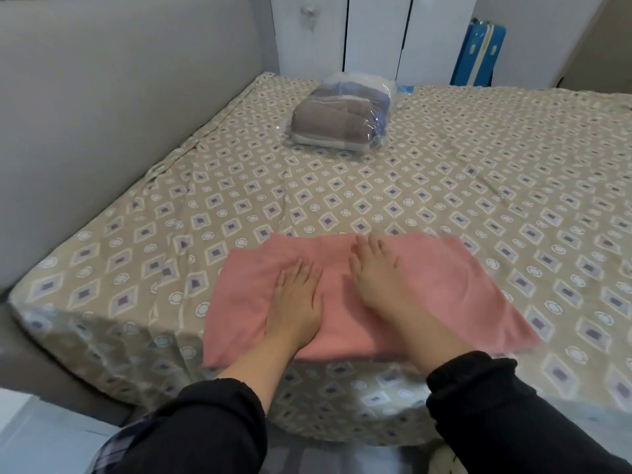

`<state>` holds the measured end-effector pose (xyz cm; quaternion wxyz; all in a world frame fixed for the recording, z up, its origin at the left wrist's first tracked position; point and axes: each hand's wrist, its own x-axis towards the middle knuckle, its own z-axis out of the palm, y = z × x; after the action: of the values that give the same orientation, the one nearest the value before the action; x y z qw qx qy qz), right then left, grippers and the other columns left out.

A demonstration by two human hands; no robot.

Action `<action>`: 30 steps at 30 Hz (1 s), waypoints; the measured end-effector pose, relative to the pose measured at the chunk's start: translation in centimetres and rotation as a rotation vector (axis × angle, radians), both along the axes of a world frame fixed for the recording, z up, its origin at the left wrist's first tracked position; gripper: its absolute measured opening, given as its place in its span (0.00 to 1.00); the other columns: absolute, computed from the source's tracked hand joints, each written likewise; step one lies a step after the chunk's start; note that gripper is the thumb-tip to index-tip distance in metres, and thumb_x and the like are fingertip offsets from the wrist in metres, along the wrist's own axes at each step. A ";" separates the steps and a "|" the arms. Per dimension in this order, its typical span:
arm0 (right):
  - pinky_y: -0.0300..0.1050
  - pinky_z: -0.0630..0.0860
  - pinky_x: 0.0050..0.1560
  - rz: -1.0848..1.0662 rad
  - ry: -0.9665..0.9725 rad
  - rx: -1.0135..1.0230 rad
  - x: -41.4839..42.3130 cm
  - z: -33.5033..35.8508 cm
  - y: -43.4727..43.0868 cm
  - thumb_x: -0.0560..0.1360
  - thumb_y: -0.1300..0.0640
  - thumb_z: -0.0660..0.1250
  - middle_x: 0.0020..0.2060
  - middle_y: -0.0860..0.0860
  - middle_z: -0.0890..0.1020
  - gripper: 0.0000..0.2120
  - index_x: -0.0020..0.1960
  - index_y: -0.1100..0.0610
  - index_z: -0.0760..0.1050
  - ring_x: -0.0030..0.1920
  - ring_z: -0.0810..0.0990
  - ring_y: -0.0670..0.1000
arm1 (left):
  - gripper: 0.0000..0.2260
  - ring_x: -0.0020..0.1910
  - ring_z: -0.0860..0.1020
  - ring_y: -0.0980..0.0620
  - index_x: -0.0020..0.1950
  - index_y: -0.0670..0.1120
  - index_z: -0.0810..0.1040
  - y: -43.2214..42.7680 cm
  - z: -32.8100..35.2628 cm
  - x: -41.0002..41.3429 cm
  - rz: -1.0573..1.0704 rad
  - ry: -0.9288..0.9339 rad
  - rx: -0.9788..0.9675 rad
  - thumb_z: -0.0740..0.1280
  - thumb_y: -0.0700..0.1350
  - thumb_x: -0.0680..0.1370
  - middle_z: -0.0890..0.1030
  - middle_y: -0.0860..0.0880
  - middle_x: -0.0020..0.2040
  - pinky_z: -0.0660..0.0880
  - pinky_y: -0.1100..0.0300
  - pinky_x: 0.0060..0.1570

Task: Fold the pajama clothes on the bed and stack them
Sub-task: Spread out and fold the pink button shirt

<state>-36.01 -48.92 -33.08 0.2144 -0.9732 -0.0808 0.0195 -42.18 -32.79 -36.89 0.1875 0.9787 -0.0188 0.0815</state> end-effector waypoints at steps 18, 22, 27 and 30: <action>0.54 0.43 0.76 -0.092 -0.052 -0.078 -0.8 -3.1 0.9 0.78 0.50 0.48 0.78 0.50 0.54 0.30 0.79 0.53 0.46 0.77 0.49 0.49 | 0.14 0.47 0.79 0.42 0.48 0.41 0.79 12.4 5.2 4.3 0.595 0.388 -0.477 0.62 0.51 0.75 0.81 0.40 0.47 0.75 0.54 0.47; 0.54 0.45 0.76 -0.093 -0.074 -0.085 -0.7 -3.3 0.8 0.79 0.49 0.49 0.78 0.51 0.55 0.30 0.79 0.55 0.48 0.77 0.50 0.49 | 0.05 0.42 0.75 0.45 0.44 0.41 0.75 13.5 5.4 5.0 0.594 -0.034 -0.641 0.66 0.43 0.75 0.78 0.48 0.39 0.70 0.54 0.41; 0.54 0.44 0.76 -0.105 -0.073 -0.100 -0.6 -3.5 0.7 0.78 0.48 0.49 0.78 0.51 0.54 0.31 0.79 0.55 0.48 0.77 0.49 0.49 | 0.06 0.38 0.73 0.50 0.42 0.46 0.70 14.1 3.2 4.5 0.593 -0.058 -0.419 0.64 0.45 0.78 0.75 0.53 0.38 0.62 0.58 0.33; 0.54 0.42 0.76 -0.120 -0.066 -0.117 -0.8 -3.4 0.8 0.78 0.48 0.48 0.78 0.52 0.51 0.31 0.79 0.54 0.46 0.78 0.47 0.50 | 0.05 0.42 0.76 0.49 0.53 0.48 0.72 13.1 2.7 4.0 0.531 -0.004 -0.344 0.61 0.47 0.79 0.80 0.47 0.47 0.70 0.55 0.39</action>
<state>-36.81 -48.10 -36.44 0.1552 -0.9873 -0.0281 -0.0209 -38.20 -19.72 -34.21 0.3226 0.9031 0.2509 0.1316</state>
